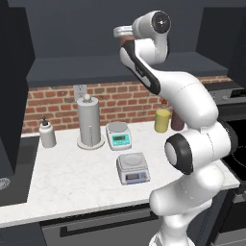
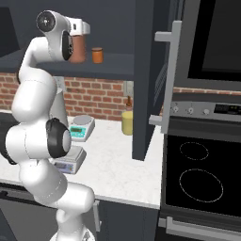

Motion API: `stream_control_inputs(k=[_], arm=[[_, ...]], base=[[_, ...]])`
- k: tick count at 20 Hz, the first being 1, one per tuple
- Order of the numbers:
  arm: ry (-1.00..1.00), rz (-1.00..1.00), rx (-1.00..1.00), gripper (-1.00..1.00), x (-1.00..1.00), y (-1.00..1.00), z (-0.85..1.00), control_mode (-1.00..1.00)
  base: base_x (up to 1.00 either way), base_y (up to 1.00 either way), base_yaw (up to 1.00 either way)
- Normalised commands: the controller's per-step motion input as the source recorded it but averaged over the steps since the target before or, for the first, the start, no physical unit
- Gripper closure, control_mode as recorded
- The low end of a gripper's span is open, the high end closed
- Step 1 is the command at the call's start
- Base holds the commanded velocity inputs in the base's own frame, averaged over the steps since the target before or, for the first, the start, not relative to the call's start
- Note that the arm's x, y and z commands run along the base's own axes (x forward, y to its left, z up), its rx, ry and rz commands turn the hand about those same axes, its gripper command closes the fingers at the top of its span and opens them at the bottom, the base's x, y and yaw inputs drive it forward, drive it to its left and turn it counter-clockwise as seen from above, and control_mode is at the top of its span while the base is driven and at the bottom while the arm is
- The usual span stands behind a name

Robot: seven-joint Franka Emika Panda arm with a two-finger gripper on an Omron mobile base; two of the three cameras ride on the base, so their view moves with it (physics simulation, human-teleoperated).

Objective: Pick the honey bottle and place it on the digital scale for weighing, and close the cabinet.

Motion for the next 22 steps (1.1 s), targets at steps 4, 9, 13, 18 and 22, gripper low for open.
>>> stream_control_inputs(k=[4, 9, 13, 18, 22], arm=[[0.0, 0.0, 0.0, -1.0, 0.05, 0.0, 0.0, -1.0], [0.0, 0.0, 0.0, 1.0, 0.0, 0.01, 0.0, -1.0], [0.0, 0.0, 0.0, 1.0, 0.01, 0.01, 0.0, -1.0], [0.0, 0.0, 0.0, 1.0, 0.0, 0.0, 0.0, -1.0], [-0.1, 0.0, 0.0, 1.0, -0.08, 0.01, 0.0, -1.0]], base=[[0.0, 0.0, 0.0], [0.0, 0.0, 0.0], [0.0, 0.0, 0.0], [0.0, 0.0, 0.0], [0.0, 0.0, 0.0]])
